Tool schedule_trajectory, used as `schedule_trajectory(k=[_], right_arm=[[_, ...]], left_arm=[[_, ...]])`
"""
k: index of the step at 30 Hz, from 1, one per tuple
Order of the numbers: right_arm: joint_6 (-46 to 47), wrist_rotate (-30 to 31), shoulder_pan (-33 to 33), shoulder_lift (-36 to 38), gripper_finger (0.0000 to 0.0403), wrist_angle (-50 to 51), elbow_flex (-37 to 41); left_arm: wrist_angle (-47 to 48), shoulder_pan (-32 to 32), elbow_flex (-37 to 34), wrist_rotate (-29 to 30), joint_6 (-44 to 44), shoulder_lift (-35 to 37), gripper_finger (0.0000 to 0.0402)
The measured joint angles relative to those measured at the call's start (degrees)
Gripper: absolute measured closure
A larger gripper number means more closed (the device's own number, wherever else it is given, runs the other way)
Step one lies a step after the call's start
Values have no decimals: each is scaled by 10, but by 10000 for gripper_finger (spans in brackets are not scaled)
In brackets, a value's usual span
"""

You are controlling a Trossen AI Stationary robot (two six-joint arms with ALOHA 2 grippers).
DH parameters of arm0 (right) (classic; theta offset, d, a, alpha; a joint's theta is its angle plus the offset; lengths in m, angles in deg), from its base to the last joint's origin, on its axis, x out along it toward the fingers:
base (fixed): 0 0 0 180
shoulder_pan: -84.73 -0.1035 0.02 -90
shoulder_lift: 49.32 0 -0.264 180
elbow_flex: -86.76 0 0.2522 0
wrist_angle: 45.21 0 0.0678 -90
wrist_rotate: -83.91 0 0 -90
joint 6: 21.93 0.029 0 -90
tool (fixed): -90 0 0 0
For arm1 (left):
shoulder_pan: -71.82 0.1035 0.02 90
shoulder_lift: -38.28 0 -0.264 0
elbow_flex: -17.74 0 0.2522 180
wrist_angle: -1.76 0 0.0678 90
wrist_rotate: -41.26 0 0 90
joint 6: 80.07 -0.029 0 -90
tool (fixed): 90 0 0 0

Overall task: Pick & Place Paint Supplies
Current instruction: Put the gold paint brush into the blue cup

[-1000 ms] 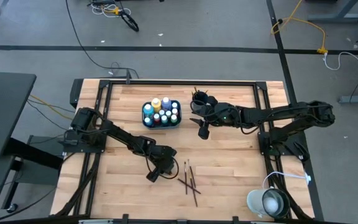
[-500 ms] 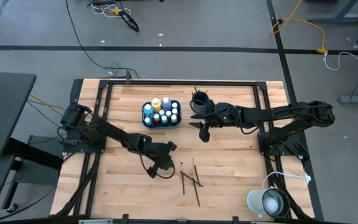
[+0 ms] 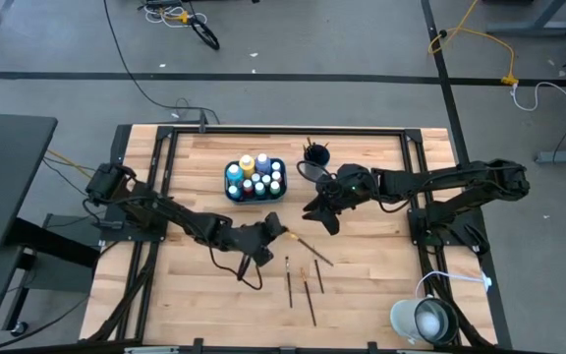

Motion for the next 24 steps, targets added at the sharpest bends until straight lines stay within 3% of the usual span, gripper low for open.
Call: schedule_trajectory(k=[5, 10, 19, 24], right_arm=[[13, -19, 0, 0, 253, 19, 0], [40, -58, 0, 0, 253, 14, 0], [53, -75, 0, 0, 254, 22, 0], [38, -75, 0, 0, 283, 26, 0]], left_arm=[[-99, 3, 0, 65, -158, 0, 393], [-141, 13, 0, 89, -296, 0, 395], [-188, 31, 1, 97, -352, 0, 393], [-209, 34, 1, 96, -364, 0, 396]])
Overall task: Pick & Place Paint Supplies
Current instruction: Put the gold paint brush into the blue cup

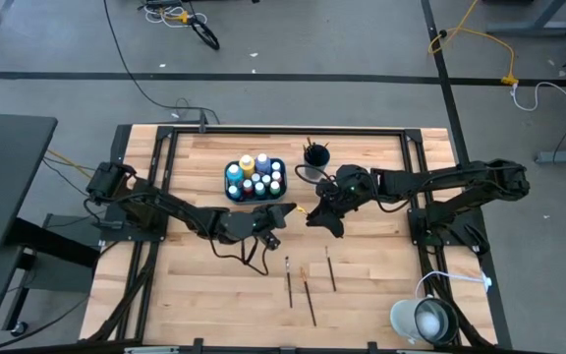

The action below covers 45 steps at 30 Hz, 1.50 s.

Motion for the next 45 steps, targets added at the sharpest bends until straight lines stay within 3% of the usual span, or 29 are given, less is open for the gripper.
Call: schedule_trajectory(k=[8, 19, 30, 38, 45], right_arm=[[-30, 3, 0, -1, 380, 4, 0], [-36, -1, 0, 0, 375, 12, 0], [-36, 2, 0, 0, 375, 9, 0], [-48, 38, 7, 1, 376, -5, 0], [-116, 133, 28, 46, 378, -8, 0]], left_arm=[[4, 0, 0, -3, 28, 0, 383], [6, -2, 0, -28, 127, 0, 371], [6, -3, 0, -32, 166, 0, 294], [0, -23, 0, -46, 368, 29, 267], [106, -14, 0, -136, 582, 125, 280]])
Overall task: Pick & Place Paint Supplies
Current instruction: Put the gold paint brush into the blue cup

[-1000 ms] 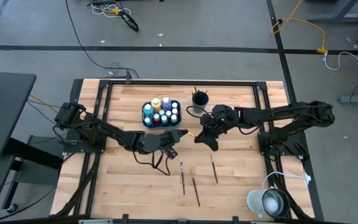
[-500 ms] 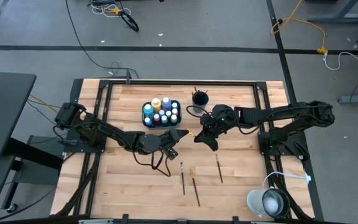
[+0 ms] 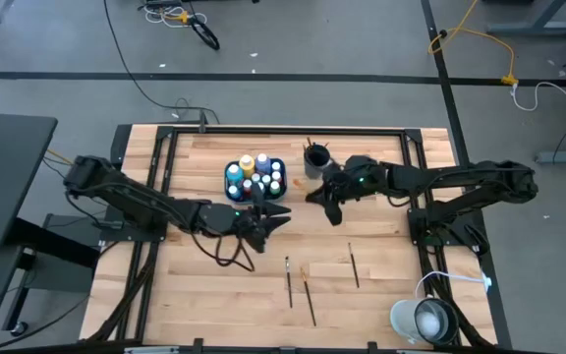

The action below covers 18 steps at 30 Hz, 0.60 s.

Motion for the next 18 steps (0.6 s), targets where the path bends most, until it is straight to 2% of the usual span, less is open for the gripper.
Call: schedule_trajectory(k=[4, 8, 12, 18], right_arm=[[-64, 98, 11, 39, 376, -28, 0], [-141, 195, 18, 51, 376, -90, -1], [-197, 247, 31, 36, 377, -162, -1], [-250, 290, 58, -22, 378, -309, 26]], left_arm=[[88, 25, 0, -100, 137, 61, 289], [129, 57, 0, -197, 220, 106, 299], [130, 86, 0, -269, 247, 127, 307], [124, 122, 0, -327, 262, 131, 306]])
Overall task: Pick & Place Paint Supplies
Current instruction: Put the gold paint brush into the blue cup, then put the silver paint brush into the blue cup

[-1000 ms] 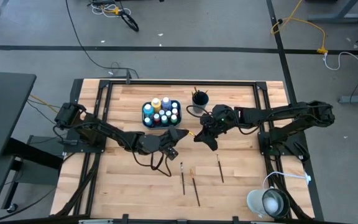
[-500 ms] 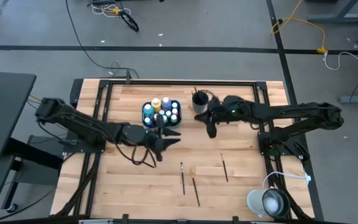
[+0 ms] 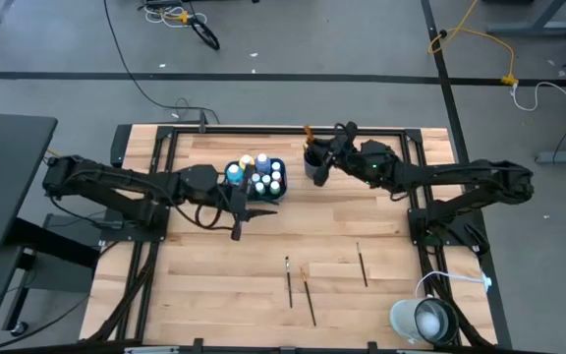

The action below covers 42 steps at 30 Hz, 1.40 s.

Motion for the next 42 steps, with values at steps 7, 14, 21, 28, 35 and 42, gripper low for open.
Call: schedule_trajectory(k=[7, 14, 21, 28, 35, 42], right_arm=[[-9, 29, 33, -80, 378, -209, 70], [-9, 28, 42, -163, 378, -279, 81], [-5, 61, 45, -217, 378, -309, 81], [-5, 82, 47, -241, 368, -295, 81], [24, 88, 56, -244, 341, -267, 81], [43, 87, 69, -244, 327, -249, 81]], left_arm=[[-82, 35, -54, -65, 44, 0, 308], [-159, 51, -114, -64, 75, 0, 308], [-177, 51, -129, -64, 75, -1, 309], [-177, 51, -129, -63, 72, -1, 309], [-177, 51, -129, -63, 61, -1, 310], [-176, 51, -129, -58, 59, -1, 310]])
